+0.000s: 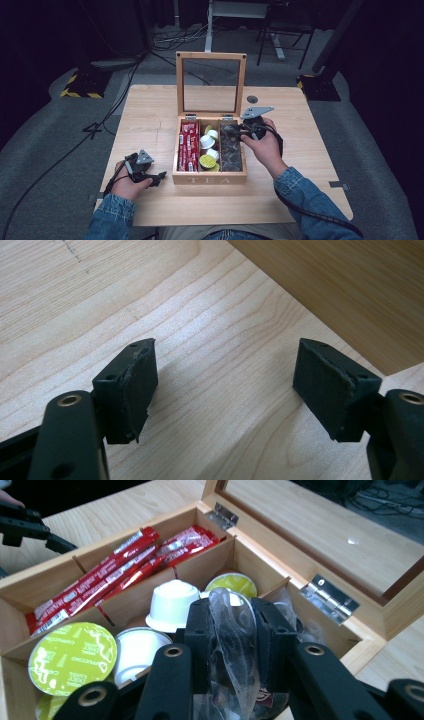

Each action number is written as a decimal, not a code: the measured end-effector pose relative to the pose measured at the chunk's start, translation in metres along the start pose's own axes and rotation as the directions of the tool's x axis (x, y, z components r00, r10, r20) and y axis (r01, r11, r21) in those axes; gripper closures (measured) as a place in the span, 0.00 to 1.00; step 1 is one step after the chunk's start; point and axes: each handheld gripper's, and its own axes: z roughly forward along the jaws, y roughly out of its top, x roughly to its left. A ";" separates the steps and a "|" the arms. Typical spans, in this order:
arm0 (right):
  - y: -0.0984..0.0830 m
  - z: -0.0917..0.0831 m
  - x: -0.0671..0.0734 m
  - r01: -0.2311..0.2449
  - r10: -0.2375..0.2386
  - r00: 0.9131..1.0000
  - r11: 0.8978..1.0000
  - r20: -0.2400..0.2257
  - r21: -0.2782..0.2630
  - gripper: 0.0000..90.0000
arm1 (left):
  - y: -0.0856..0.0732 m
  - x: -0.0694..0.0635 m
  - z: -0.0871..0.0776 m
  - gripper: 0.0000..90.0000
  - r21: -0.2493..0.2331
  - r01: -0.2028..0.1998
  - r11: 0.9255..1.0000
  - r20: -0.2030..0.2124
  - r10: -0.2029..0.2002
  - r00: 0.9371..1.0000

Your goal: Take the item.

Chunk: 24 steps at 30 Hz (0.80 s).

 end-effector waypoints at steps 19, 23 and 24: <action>0.006 -0.051 -0.009 -0.004 0.006 1.000 0.999 0.030 -0.050 0.79 | -0.002 0.002 0.001 0.27 -0.024 -0.005 1.000 0.003 0.005 1.000; 0.004 -0.060 -0.012 -0.005 0.007 0.999 0.999 0.043 -0.049 0.79 | -0.002 0.002 0.001 0.27 -0.019 -0.008 1.000 0.002 0.008 1.000; 0.003 -0.066 -0.014 -0.006 0.009 0.998 0.999 0.055 -0.050 0.79 | -0.001 0.003 0.002 0.27 -0.020 -0.005 1.000 0.006 0.005 1.000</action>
